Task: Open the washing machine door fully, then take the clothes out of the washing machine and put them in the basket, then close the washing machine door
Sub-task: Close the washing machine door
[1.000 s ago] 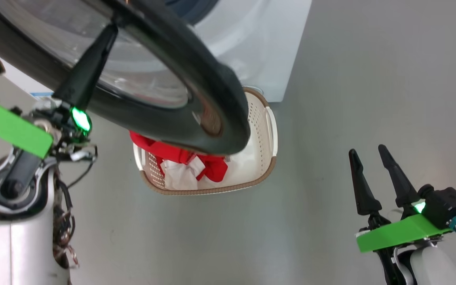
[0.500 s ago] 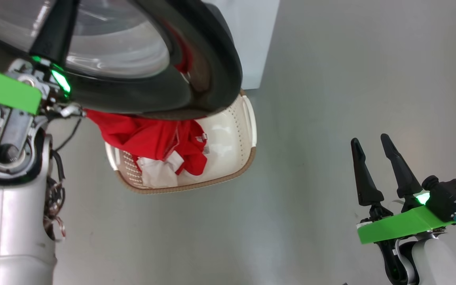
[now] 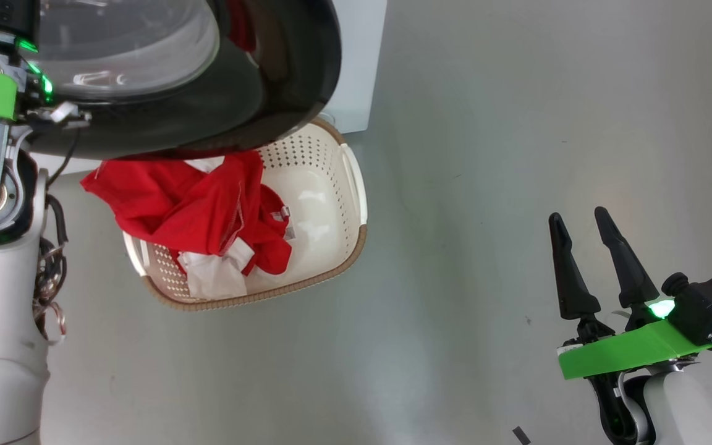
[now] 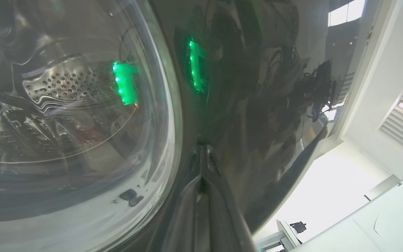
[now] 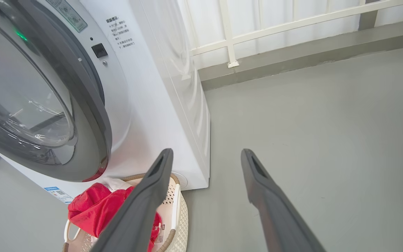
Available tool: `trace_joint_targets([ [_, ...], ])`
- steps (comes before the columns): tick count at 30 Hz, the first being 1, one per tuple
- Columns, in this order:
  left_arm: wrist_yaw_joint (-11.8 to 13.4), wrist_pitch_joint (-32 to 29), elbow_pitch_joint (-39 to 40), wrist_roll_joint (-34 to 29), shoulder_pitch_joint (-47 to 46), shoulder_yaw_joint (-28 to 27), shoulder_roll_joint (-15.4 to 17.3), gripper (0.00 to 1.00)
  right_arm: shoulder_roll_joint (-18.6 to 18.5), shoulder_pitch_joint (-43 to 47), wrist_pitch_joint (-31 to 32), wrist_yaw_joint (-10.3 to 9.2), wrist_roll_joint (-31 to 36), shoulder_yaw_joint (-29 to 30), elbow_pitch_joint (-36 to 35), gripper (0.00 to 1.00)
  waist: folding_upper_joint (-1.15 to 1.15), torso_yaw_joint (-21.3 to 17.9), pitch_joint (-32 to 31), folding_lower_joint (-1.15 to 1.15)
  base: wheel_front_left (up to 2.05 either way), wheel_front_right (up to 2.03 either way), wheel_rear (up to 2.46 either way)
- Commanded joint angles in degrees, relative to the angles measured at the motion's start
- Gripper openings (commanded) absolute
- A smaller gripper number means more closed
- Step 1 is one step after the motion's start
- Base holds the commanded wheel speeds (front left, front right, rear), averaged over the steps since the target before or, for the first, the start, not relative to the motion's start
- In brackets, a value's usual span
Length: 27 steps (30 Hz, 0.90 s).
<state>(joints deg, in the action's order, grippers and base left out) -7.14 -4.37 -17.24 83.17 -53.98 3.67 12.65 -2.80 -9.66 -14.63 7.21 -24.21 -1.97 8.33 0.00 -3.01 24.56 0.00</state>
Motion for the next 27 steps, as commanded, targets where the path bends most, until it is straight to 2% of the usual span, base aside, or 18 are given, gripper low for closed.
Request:
trace_joint_targets([
  [1,-0.4,1.0,0.9,0.3,-1.4,-0.4,3.3,0.00,-0.1,-0.7,-0.4,0.28,-0.2,-1.3,-1.5,1.00,0.00,-0.5,-0.4,0.00,0.00,0.00,0.00],
  [7,-0.4,2.3,0.9,1.9,0.7,1.6,4.4,0.00,-0.1,0.1,-0.4,0.28,0.0,-0.8,-1.4,1.00,0.00,-0.1,-1.8,0.00,0.00,0.00,0.00],
  [16,-0.4,6.5,2.6,2.9,8.0,5.3,5.0,0.00,-0.1,1.9,-0.4,0.28,2.3,0.3,-1.0,1.00,0.00,2.4,-5.1,0.00,0.00,0.00,0.00],
  [27,-0.4,14.8,3.6,1.6,20.2,11.4,6.8,0.00,-0.1,4.1,-0.4,0.28,4.0,1.7,-0.6,1.00,0.00,5.7,-8.8,0.00,0.00,0.00,0.00],
])
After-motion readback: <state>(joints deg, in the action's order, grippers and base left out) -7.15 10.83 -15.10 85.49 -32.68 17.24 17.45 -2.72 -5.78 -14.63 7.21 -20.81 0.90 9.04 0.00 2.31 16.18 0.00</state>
